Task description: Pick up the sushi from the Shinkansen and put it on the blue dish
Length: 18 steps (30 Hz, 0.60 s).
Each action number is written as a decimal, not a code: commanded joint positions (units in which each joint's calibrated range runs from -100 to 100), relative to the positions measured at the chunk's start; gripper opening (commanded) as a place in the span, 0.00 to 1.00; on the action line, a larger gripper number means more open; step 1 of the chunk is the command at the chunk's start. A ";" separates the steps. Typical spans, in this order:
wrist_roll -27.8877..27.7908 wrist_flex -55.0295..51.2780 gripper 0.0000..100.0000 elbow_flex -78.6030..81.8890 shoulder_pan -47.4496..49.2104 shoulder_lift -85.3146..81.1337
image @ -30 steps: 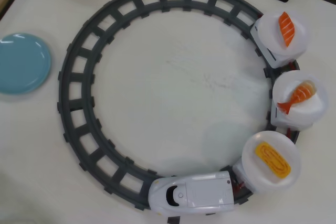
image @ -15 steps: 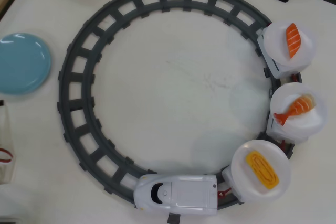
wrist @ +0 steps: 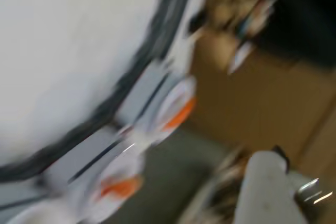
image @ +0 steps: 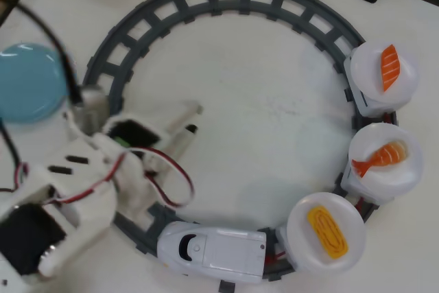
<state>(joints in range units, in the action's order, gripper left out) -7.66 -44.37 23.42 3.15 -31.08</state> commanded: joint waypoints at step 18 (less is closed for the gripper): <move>6.30 -33.80 0.13 -33.34 -19.78 20.26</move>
<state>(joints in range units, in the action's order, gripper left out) -1.76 -78.07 -6.50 -15.24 -12.78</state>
